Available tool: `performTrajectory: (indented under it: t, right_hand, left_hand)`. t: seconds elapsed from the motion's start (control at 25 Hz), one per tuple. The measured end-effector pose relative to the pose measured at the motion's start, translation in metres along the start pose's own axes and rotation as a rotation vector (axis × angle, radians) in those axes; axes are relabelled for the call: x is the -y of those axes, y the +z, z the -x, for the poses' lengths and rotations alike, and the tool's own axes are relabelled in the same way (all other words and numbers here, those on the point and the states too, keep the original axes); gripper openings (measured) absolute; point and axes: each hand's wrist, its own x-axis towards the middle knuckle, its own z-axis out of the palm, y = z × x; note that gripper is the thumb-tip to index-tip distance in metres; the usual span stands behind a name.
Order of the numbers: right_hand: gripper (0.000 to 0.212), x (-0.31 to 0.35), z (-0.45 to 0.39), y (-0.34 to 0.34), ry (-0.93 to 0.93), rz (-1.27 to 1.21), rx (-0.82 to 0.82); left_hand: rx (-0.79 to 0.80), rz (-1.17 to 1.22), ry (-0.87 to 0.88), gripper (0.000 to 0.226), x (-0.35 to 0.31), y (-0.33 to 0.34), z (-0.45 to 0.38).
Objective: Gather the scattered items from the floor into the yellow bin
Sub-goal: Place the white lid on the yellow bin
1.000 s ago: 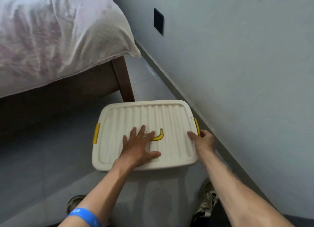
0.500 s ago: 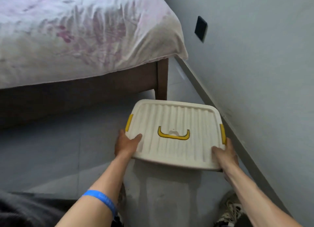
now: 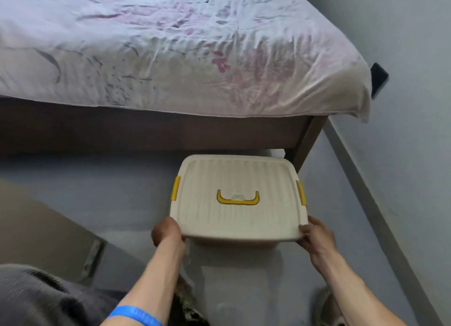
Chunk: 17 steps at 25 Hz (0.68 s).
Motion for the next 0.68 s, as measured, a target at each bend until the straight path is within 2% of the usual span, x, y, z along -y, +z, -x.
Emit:
performTrajectory:
  t: [0.08, 0.2, 0.28, 0.48, 0.68]
  right_hand:
    - [0.042, -0.002, -0.007, 0.000, 0.044, -0.111, 0.021]
    - [0.028, -0.003, -0.018, -0.002, 0.021, -0.184, 0.082]
    - [0.018, 0.003, -0.028, 0.003, -0.003, -0.244, 0.107]
    - [0.035, 0.033, -0.049, 0.046, 0.011, -0.137, 0.067]
    - [0.036, 0.060, -0.067, 0.093, 0.089, -0.089, 0.052]
  left_hand:
    - [0.126, 0.130, -0.081, 0.027, 0.009, -0.007, 0.011]
    - [0.255, 0.234, -0.047, 0.032, 0.014, -0.014, 0.012]
    - [0.285, 0.272, -0.015, 0.033, 0.014, -0.011, 0.006]
    - [0.295, 0.320, 0.033, 0.034, -0.010, 0.021, -0.015]
    - [0.368, 0.221, -0.009, 0.036, -0.062, 0.060, -0.057]
